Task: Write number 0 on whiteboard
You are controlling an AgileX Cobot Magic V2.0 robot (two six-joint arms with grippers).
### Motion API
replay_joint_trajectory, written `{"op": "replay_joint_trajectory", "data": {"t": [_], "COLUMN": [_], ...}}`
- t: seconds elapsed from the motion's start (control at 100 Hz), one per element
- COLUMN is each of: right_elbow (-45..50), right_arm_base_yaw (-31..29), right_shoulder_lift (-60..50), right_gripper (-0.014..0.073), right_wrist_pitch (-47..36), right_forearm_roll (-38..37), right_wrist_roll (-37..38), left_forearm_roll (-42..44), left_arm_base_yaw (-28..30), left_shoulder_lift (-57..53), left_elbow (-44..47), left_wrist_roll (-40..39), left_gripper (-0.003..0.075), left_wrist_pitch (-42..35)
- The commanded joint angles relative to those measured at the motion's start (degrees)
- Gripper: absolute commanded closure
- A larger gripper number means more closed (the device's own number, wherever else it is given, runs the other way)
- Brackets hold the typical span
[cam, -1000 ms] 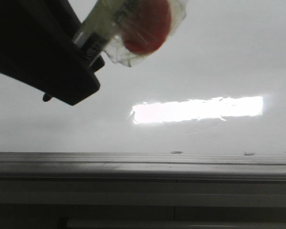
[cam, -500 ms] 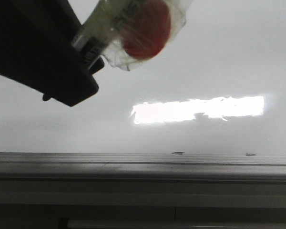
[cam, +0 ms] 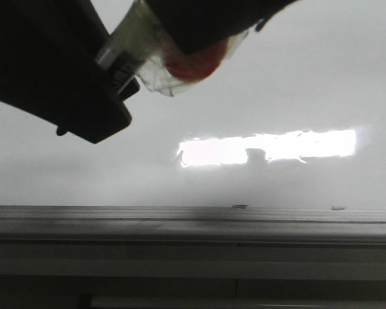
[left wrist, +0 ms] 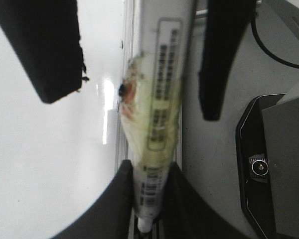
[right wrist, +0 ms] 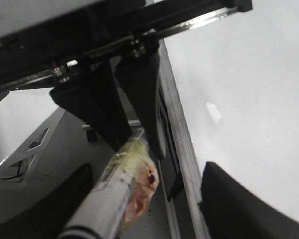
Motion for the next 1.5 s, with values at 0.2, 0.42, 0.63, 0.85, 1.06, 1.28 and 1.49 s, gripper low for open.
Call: {"op": "replay_joint_trajectory", "data": {"t": [0.2, 0.42, 0.63, 0.85, 1.06, 1.28, 1.49], "right_elbow": [-1.9, -1.9, -1.9, -1.9, -1.9, -1.9, -1.8], "right_arm_base_yaw": [0.0, 0.0, 0.0, 0.0, 0.0, 0.0, 0.0], "right_shoulder_lift": [0.1, 0.1, 0.1, 0.1, 0.1, 0.1, -0.1], "right_gripper": [0.0374, 0.0403, 0.0403, 0.0403, 0.0512, 0.0609, 0.0641], "right_wrist_pitch": [-3.1, -4.0, -3.9, -3.9, -3.7, -3.7, -4.1], "right_forearm_roll": [3.1, 5.5, 7.3, 9.6, 9.6, 9.6, 8.5], "right_wrist_roll": [-0.7, -0.7, -0.7, -0.7, -0.7, -0.7, -0.7], "left_forearm_roll": [-0.4, -0.4, -0.4, -0.4, -0.4, -2.7, -3.5], "left_arm_base_yaw": [-0.5, -0.5, -0.5, -0.5, -0.5, -0.5, -0.5], "left_shoulder_lift": [-1.2, -1.2, -1.2, -1.2, -1.2, -1.3, -3.9], "left_elbow": [-1.9, -1.9, -1.9, -1.9, -1.9, -1.9, -1.9], "left_wrist_roll": [-0.1, -0.1, -0.1, -0.1, -0.1, -1.0, -7.5], "left_gripper": [0.0739, 0.0739, 0.0740, 0.0740, 0.0740, 0.0727, 0.0493], "left_wrist_pitch": [-2.8, -2.8, -2.8, -2.8, -2.8, -3.3, -4.3]}}
